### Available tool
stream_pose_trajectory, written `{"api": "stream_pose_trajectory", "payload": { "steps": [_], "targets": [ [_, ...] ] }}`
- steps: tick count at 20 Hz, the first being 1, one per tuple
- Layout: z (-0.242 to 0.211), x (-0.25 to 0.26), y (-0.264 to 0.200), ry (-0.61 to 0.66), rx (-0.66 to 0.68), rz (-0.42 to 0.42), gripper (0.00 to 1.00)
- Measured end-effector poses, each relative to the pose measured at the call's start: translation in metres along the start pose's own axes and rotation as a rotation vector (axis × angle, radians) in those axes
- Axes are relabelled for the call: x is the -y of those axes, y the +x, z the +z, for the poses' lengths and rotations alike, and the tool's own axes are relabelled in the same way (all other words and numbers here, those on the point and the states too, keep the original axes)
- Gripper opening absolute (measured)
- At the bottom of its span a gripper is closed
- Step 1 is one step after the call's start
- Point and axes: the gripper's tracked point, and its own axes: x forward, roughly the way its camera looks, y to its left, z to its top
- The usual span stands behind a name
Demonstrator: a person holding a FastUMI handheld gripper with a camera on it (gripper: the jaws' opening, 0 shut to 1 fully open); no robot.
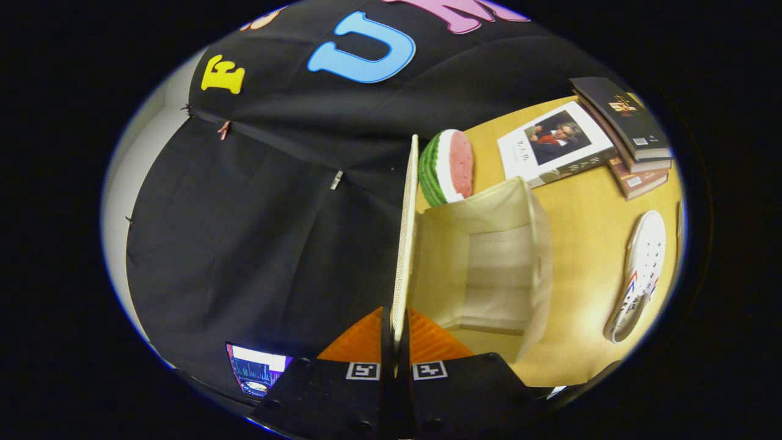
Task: Open the storage box then place both shoes into the box .Put the left shoe in first, then the right shoe, with the right side of both shoes facing outward in a uniform manner.
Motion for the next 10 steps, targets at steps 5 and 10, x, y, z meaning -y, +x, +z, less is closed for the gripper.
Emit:
{"api": "stream_pose_trajectory", "payload": {
  "steps": [5, 10],
  "targets": [
    [-0.007, -0.075, 0.042, -0.045, -0.017, 0.089, 0.05],
    [-0.029, -0.113, 0.101, -0.048, -0.044, 0.096, 0.05]
  ]
}}
